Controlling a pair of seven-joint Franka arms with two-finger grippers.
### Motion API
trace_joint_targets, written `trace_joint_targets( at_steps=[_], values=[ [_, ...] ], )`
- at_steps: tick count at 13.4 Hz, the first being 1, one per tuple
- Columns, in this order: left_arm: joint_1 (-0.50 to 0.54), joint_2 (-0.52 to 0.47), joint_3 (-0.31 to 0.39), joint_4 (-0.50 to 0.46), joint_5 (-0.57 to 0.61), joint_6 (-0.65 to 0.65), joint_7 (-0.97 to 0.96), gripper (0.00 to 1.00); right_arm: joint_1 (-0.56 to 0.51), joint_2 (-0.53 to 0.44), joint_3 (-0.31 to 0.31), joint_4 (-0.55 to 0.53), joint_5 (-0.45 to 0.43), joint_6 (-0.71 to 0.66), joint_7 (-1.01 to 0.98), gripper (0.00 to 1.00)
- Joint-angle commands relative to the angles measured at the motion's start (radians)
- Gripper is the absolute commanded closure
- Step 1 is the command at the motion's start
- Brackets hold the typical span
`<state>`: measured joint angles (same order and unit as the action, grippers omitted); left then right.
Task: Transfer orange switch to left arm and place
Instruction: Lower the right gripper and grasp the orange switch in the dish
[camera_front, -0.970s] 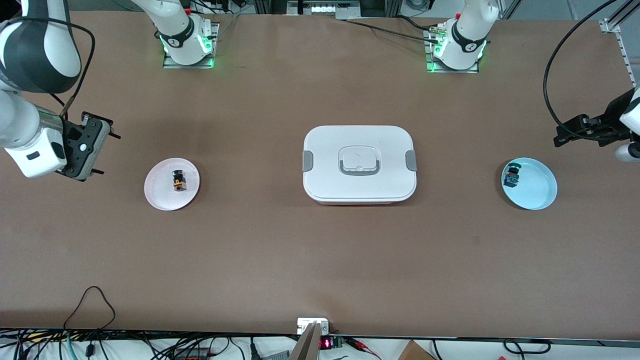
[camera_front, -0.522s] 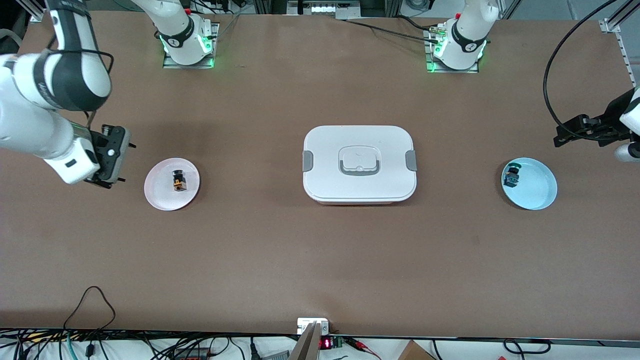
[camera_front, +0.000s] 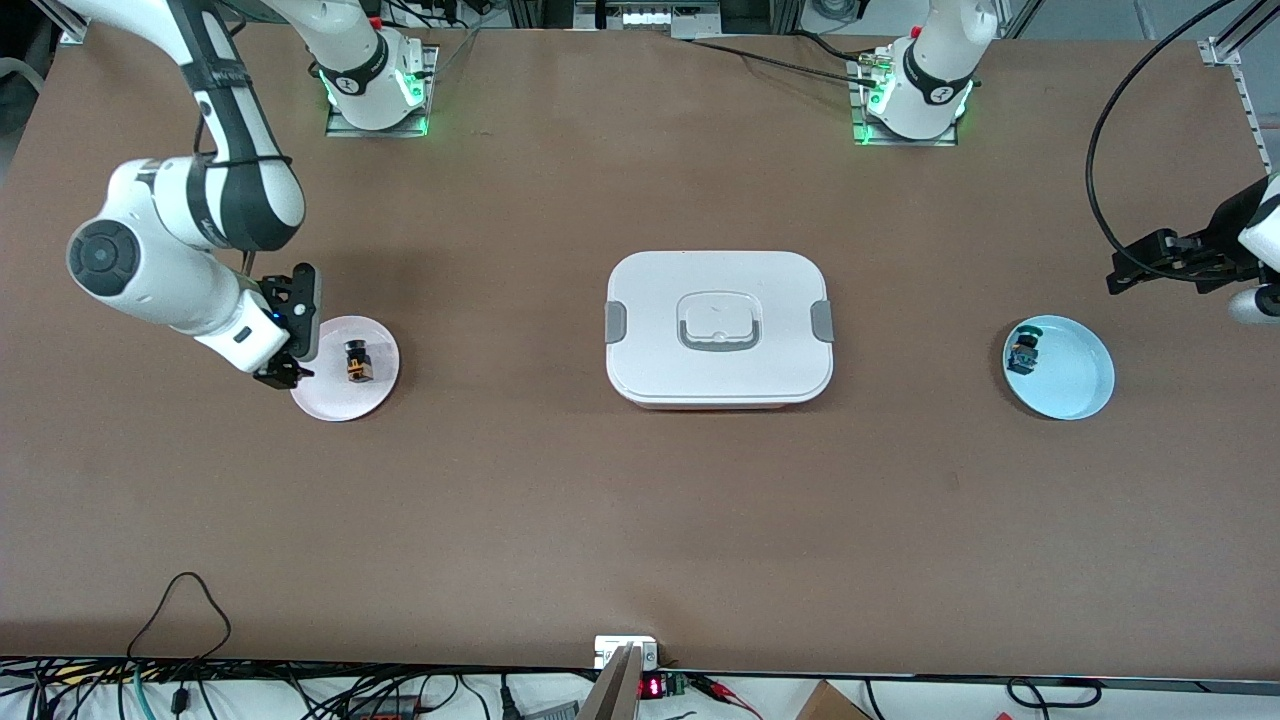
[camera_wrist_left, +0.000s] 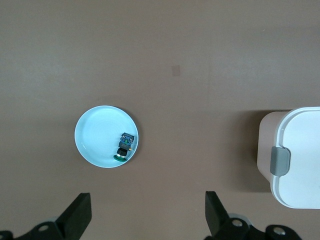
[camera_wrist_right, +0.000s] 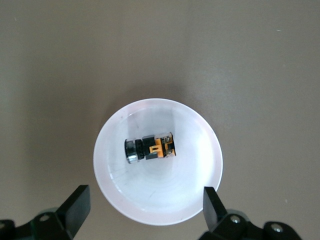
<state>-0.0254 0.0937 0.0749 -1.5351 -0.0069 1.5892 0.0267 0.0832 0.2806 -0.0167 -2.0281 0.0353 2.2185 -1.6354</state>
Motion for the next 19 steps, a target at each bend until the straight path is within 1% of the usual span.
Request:
trace_joint_targets(
  at_steps=[1, 3, 4, 6, 7, 11, 13, 15, 19],
  values=[
    [0.004, 0.008, -0.006, 0.024, -0.007, -0.015, 0.015, 0.00, 0.032, 0.037, 0.001, -0.023, -0.011, 0.070, -0.072, 0.00],
    [0.005, 0.008, -0.006, 0.024, -0.013, -0.015, 0.015, 0.00, 0.058, 0.037, 0.000, -0.081, -0.023, 0.163, -0.076, 0.00],
    [0.004, 0.009, -0.006, 0.026, -0.018, -0.014, 0.013, 0.00, 0.073, 0.042, 0.001, -0.107, -0.046, 0.218, -0.078, 0.00],
    [0.004, 0.008, -0.006, 0.029, -0.062, -0.014, 0.018, 0.00, 0.092, 0.054, 0.000, -0.123, -0.099, 0.263, -0.089, 0.00],
    [-0.002, 0.009, -0.006, 0.032, -0.064, -0.017, 0.009, 0.00, 0.090, 0.063, 0.001, -0.123, -0.124, 0.271, -0.112, 0.00],
    [-0.007, 0.008, -0.009, 0.032, -0.067, -0.017, 0.013, 0.00, 0.063, 0.080, 0.000, -0.127, -0.126, 0.303, -0.159, 0.00],
    [-0.008, 0.008, -0.009, 0.032, -0.068, -0.031, 0.015, 0.00, 0.059, 0.080, 0.000, -0.162, -0.126, 0.358, -0.167, 0.00],
    [-0.007, 0.009, -0.007, 0.032, -0.068, -0.043, 0.018, 0.00, 0.049, 0.080, -0.002, -0.182, -0.124, 0.385, -0.165, 0.00],
    [-0.007, 0.014, -0.007, 0.029, -0.067, -0.045, 0.019, 0.00, 0.030, 0.081, 0.000, -0.187, -0.124, 0.380, -0.173, 0.00]
  ],
)
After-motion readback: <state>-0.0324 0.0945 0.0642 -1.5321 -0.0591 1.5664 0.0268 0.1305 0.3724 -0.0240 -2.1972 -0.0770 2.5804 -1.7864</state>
